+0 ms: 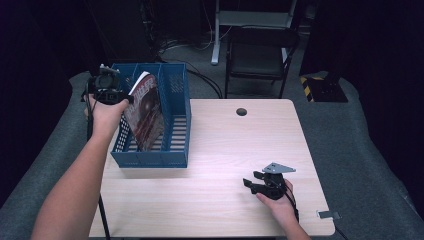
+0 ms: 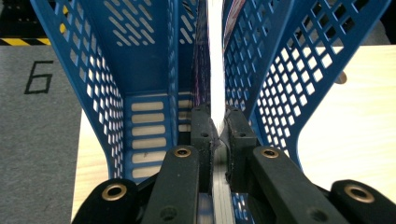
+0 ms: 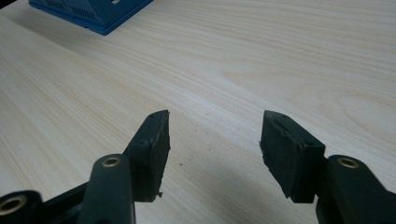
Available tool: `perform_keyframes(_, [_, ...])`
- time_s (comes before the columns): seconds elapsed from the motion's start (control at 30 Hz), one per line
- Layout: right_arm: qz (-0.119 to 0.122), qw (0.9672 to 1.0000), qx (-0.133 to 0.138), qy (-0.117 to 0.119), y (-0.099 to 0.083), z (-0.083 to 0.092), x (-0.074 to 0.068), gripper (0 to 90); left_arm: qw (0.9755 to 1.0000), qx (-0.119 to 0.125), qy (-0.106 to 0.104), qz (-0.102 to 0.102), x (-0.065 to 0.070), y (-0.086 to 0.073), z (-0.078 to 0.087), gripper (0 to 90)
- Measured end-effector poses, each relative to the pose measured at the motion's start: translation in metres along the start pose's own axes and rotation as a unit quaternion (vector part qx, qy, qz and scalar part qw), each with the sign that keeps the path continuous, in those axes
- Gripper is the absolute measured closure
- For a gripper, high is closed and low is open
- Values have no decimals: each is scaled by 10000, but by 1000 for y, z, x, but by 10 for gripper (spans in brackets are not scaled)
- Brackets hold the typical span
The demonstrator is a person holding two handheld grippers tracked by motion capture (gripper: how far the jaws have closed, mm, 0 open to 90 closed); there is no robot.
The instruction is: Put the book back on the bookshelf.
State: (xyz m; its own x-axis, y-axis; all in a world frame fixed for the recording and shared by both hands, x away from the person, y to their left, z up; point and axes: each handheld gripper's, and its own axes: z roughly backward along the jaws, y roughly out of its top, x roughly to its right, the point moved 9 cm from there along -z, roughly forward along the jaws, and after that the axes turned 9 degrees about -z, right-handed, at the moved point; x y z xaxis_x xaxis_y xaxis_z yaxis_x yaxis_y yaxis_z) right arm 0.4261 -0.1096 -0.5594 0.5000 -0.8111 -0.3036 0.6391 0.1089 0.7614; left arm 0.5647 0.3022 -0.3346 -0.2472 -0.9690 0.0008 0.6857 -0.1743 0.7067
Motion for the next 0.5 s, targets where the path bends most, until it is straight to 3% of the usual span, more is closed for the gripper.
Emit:
perform_keyframes(0.2, [-23, 10000, 15, 6, 0, 1, 0, 421, 9996, 167, 98, 226, -4, 7, -6, 846])
perform_keyframes(0.5, [-34, 10000, 38, 20, 1, 2, 1, 422, 9983, 388, 280, 332, -10, 16, -12, 846])
